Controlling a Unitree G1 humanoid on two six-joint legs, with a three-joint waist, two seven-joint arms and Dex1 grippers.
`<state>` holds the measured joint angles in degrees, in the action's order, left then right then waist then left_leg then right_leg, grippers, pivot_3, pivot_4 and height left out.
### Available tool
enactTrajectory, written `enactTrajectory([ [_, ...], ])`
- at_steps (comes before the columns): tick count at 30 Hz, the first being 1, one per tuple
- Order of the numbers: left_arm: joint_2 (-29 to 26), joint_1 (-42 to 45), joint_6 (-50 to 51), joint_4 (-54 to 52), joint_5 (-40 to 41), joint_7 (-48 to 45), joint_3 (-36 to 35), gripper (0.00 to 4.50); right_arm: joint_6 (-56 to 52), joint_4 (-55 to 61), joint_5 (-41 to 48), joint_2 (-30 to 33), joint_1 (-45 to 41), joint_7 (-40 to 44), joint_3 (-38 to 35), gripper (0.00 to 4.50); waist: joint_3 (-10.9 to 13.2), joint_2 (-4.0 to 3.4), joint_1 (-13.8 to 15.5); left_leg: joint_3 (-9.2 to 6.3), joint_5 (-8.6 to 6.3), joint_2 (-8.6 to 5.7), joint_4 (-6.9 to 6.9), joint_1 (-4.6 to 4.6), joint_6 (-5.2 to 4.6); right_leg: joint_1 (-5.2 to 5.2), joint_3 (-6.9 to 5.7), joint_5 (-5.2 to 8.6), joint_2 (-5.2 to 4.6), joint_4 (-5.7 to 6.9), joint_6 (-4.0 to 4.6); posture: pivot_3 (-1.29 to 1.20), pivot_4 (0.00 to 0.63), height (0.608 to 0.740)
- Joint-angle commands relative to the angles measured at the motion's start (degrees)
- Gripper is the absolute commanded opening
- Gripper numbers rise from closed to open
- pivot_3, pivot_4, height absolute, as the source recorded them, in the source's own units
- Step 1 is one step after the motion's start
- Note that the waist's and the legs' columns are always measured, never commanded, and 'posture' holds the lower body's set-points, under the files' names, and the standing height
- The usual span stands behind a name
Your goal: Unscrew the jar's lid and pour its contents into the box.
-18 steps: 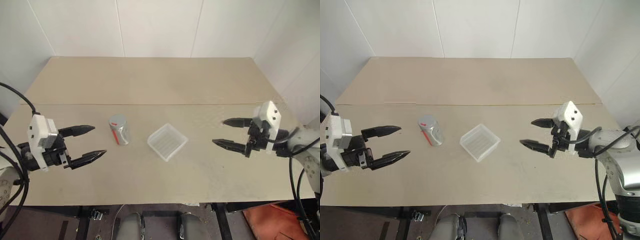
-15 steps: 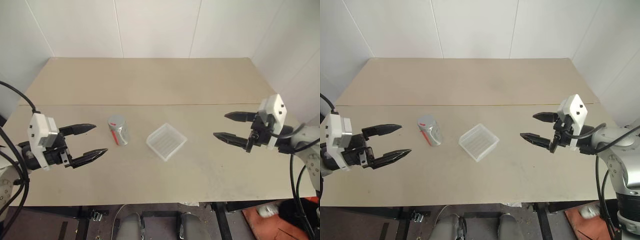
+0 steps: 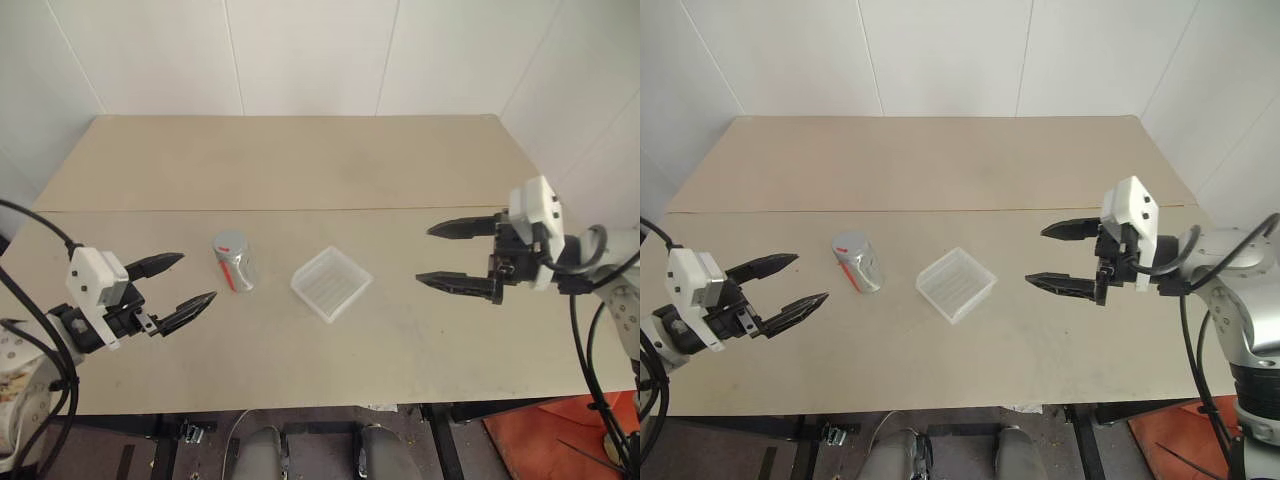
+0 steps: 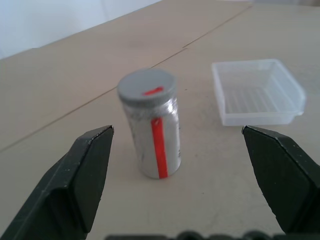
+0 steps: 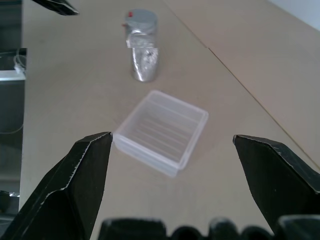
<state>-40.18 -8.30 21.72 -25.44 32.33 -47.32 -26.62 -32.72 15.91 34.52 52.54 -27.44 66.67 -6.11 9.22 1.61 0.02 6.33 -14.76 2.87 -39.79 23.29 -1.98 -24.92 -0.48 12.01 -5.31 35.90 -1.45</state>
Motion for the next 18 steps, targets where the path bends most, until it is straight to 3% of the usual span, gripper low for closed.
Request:
enactTrajectory([
  [1,5.37,0.66,-1.1,-2.82,-1.73,7.49,2.46,4.48,1.94,-0.16,-0.16,-0.75,-3.33,0.97,0.82,4.5,0.0,0.0,0.09,0.0,0.0,-0.01,0.0,-0.01,0.0,0.01,0.01,-0.01,-0.01,0.0,0.0,0.0,0.15,0.74],
  [4,9.73,1.58,-4.03,-1.43,-4.97,10.56,5.74,4.48,2.92,0.12,-1.06,-1.87,-5.36,1.6,2.83,4.5,0.0,0.01,0.51,-0.03,0.0,-0.01,-0.03,-0.03,0.0,0.07,-0.04,-0.02,0.0,0.03,0.01,0.0,0.15,0.74],
  [18,14.32,6.33,-11.58,8.62,-11.05,13.48,11.36,4.48,3.12,3.22,-2.18,-6.05,-7.19,0.65,7.4,4.5,-0.01,0.01,0.6,-0.04,0.01,0.0,-0.05,-0.04,0.01,0.09,-0.1,-0.03,0.0,0.04,0.02,0.0,0.15,0.74],
])
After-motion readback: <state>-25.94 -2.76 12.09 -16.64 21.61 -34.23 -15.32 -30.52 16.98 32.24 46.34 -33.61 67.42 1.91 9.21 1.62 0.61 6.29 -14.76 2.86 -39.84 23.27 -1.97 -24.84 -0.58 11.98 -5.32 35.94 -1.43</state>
